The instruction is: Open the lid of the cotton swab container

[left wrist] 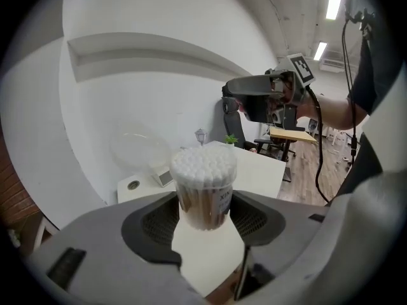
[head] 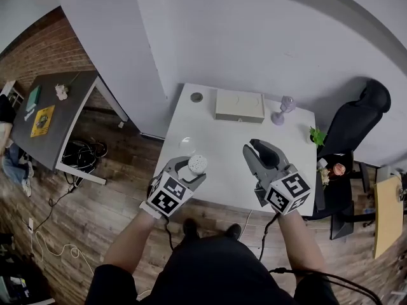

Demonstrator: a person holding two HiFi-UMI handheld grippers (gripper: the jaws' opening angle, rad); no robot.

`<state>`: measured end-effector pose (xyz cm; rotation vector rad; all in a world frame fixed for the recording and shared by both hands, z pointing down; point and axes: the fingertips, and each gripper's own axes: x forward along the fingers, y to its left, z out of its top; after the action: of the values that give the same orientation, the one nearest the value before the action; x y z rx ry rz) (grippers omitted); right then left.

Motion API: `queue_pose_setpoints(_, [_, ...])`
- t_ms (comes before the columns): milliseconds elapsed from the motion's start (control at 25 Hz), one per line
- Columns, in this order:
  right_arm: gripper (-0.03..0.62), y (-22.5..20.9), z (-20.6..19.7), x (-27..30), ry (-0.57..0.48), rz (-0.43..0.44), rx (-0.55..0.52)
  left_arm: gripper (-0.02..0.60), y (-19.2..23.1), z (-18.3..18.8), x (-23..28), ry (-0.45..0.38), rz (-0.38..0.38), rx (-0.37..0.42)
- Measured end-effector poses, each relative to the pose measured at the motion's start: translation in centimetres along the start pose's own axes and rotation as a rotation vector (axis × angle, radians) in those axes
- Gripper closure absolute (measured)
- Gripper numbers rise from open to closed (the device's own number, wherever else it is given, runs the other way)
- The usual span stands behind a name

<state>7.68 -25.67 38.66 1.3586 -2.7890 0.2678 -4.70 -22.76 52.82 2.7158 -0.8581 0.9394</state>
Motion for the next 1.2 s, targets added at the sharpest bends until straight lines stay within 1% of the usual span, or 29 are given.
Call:
queue_pose_setpoints(120, [0.508,-0.3,0.8,-1.0,-0.050,-0.057,-0.021,0.336,0.1,0.8,-0.3,-0.014,0.021,0.010])
queue_pose_setpoints(240, [0.528,-0.6,1.1,-1.9,-0.093,-0.123,-0.060,0.336,0.2,1.4,-0.5,-0.028,0.059,0.029])
queue_pose_setpoints(320, [0.537,-0.8,1.0,-2.4,-0.104,-0.163,-0.097,0.336,0.4,1.5,-0.7,-0.033,0.086,0.031])
queue_pose_setpoints(400, [0.539,-1.0,0.6,-2.7,-0.107,-0.188,-0.107,0.336,0.5,1.5,-0.8,-0.037,0.105,0.027])
queue_pose_setpoints(600, [0.540,-1.8,0.1,-3.3,-0.120,-0.207,-0.088,0.336,0.9,1.3,-0.5,-0.040,0.134,0.013])
queue_pose_setpoints(760, [0.543,-2.1,0.3,-3.3,-0.120,-0.217,-0.092,0.336,1.0,1.0,-0.2,-0.041,0.131,-0.011])
queue_pose_setpoints(1200, [0.551,-2.2,0.2,-2.7,-0.120,-0.205,-0.095,0.336,1.2,1.0,0.1,-0.036,0.126,-0.013])
